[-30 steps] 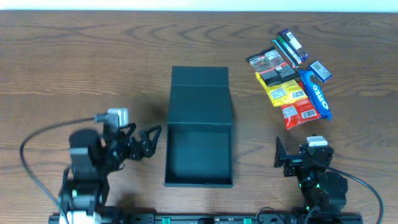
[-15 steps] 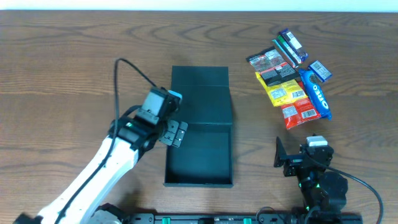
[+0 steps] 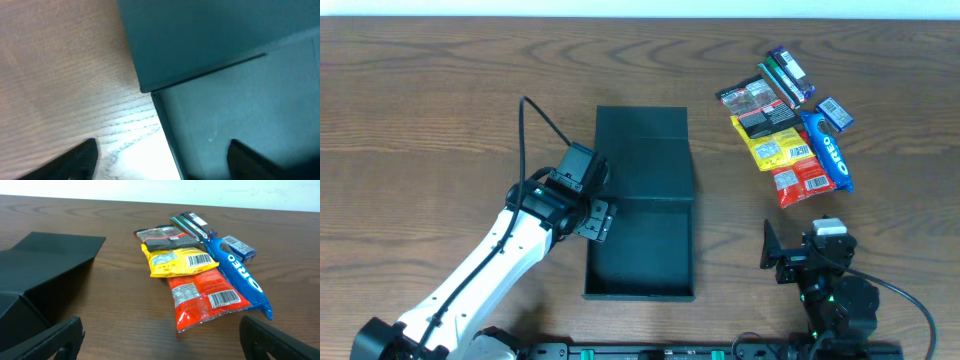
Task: Pack container
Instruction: 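Reach the left gripper to the green box's near left edge, then push the green box forward and rotate it with the left gripper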
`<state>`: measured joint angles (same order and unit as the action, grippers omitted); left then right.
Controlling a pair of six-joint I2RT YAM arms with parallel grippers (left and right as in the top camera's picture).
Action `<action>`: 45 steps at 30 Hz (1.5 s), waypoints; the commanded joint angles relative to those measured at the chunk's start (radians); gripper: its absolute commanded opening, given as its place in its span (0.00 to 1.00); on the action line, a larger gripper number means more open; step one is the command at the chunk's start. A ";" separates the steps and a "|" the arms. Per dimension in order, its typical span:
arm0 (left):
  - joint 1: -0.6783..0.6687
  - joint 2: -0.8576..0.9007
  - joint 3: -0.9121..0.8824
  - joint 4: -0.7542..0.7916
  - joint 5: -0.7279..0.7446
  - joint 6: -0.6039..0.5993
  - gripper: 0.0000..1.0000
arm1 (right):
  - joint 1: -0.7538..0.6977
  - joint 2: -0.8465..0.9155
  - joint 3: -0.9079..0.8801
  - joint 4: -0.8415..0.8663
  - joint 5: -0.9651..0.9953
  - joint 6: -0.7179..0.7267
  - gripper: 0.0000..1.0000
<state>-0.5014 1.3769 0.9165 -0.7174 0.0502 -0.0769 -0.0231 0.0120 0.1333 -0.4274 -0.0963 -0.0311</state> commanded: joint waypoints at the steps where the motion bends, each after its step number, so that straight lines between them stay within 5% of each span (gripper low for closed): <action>1: -0.002 0.030 -0.019 0.001 0.007 -0.036 0.66 | 0.002 -0.006 -0.010 0.000 0.010 -0.011 0.99; 12: -0.003 0.159 -0.019 0.064 0.051 -0.069 0.41 | 0.002 -0.006 -0.010 0.000 0.010 -0.011 0.99; 18: -0.003 0.159 -0.019 0.083 0.050 -0.144 0.06 | 0.002 -0.006 -0.010 0.000 0.010 -0.011 0.99; 33: 0.026 0.159 -0.018 0.300 -0.083 -0.374 0.05 | 0.002 -0.006 -0.010 0.000 0.010 -0.011 0.99; 40: 0.115 0.170 0.006 0.408 -0.082 -0.370 0.06 | 0.002 -0.006 -0.010 0.000 0.010 -0.011 0.99; 45: 0.174 0.245 0.139 0.378 -0.058 -0.256 0.05 | 0.002 -0.006 -0.010 0.000 0.010 -0.011 0.99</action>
<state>-0.3454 1.5871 0.9585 -0.3378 -0.0078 -0.3897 -0.0231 0.0120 0.1333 -0.4274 -0.0963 -0.0311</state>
